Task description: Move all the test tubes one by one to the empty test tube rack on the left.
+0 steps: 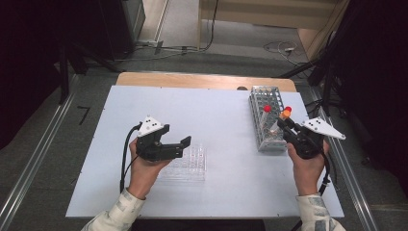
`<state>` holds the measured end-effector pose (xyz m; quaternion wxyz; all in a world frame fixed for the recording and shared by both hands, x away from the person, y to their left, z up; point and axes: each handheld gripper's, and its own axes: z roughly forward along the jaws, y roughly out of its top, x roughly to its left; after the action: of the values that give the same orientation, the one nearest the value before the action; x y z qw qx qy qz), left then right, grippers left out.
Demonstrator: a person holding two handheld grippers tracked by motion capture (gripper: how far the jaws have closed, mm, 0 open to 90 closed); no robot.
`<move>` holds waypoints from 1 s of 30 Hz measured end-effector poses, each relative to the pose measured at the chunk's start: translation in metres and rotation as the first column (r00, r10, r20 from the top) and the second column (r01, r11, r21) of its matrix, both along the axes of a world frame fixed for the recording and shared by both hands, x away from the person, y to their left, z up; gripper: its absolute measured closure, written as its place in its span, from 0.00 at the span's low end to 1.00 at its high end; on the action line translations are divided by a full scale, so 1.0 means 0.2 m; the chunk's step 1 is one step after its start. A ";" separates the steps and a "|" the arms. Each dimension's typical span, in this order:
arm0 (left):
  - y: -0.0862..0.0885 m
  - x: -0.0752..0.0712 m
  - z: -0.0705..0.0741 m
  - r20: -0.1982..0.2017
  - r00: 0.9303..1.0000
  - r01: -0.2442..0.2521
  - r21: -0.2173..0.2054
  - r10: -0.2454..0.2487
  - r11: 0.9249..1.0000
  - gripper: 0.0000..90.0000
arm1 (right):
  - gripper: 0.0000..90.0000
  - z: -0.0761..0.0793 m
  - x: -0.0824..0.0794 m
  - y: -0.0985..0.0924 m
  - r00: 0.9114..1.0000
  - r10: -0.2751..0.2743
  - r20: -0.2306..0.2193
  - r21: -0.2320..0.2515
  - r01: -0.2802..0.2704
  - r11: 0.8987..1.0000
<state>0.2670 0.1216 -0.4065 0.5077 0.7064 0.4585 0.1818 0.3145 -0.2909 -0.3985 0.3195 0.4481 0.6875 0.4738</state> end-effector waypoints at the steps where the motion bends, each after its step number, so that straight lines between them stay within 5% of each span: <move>1: 0.00 0.00 0.00 -0.001 1.000 0.003 -0.001 -0.003 1.000 0.15 | 0.80 0.00 -0.01 0.01 1.000 0.007 0.000 -0.003 -0.007 1.000; 15: -0.02 0.01 0.01 0.005 1.000 0.006 -0.001 -0.006 1.000 0.15 | 0.80 -0.01 -0.01 0.23 0.992 0.128 -0.024 -0.023 -0.128 0.991; 30: -0.09 0.03 0.04 0.016 1.000 0.024 0.001 -0.024 1.000 0.16 | 0.80 -0.09 0.01 0.54 0.966 0.249 -0.075 -0.047 -0.253 0.966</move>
<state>0.2738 0.1043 -0.3989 0.5132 0.7106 0.4459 0.1814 0.3174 -0.1830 -0.4159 0.2459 0.3642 0.7622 0.4754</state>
